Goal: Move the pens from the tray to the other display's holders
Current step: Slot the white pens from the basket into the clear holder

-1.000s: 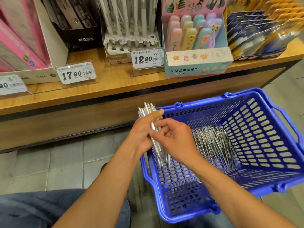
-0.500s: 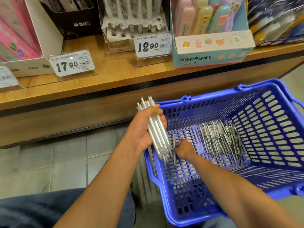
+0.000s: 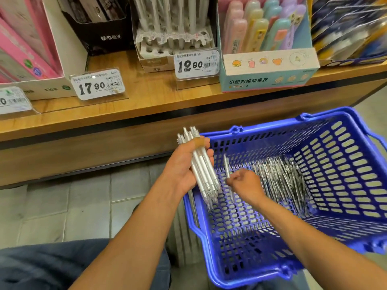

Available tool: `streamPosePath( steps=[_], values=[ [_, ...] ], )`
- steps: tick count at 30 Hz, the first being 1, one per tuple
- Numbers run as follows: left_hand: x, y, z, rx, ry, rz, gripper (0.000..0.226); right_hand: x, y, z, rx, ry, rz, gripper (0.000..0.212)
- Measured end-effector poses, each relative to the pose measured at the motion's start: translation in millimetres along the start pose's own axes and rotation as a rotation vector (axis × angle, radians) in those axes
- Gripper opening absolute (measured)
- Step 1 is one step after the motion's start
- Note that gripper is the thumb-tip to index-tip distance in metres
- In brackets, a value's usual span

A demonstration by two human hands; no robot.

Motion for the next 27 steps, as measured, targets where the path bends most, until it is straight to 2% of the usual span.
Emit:
streamPosePath(
  steps=[3, 6, 12, 14, 16, 18, 20, 22, 25, 27],
  values=[
    [-2, -2, 4, 0.027, -0.014, -0.048, 0.013, -41, -47, 36, 0.248, -0.084, -0.093, 0.013],
    [-4, -1, 7, 0.033, -0.008, -0.073, 0.024, -76, -71, 83, 0.374, -0.212, -0.099, 0.017],
    [-16, 22, 18, -0.064, -0.089, 0.082, 0.039, -94, -66, 138, 0.136, -0.332, -0.091, 0.010],
    [-15, 23, 20, -0.053, -0.105, 0.105, 0.030, -95, -65, 144, 0.108, -0.365, -0.109, 0.008],
    [-11, 20, 18, -0.057, -0.095, 0.094, 0.012, -95, -66, 146, 0.096, -0.397, -0.125, 0.007],
    [-6, 12, 13, -0.059, -0.053, 0.054, 0.008, -89, -68, 141, 0.177, -0.421, -0.127, 0.007],
    [-2, 3, 4, -0.035, 0.016, 0.011, 0.010, -70, -70, 121, 0.308, -0.370, -0.144, 0.013],
    [0, -2, -6, -0.059, 0.055, -0.005, 0.013, -38, -57, 87, 0.309, -0.242, -0.153, 0.016],
    [0, -4, -15, -0.099, 0.064, 0.014, 0.017, 13, -5, 31, -0.019, -0.062, -0.020, 0.009],
    [0, -4, -18, -0.104, 0.058, 0.033, 0.021, 34, 39, 0, -0.205, 0.000, 0.099, 0.013]
  ],
)
Point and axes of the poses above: each hand's wrist, its own x-axis towards the middle knuckle, its own y-axis out of the palm, z = x × y, the point moved 9 cm from there along x, towards the middle knuckle, and after that the axes turned 9 degrees about -x, right-handed, at the moved point
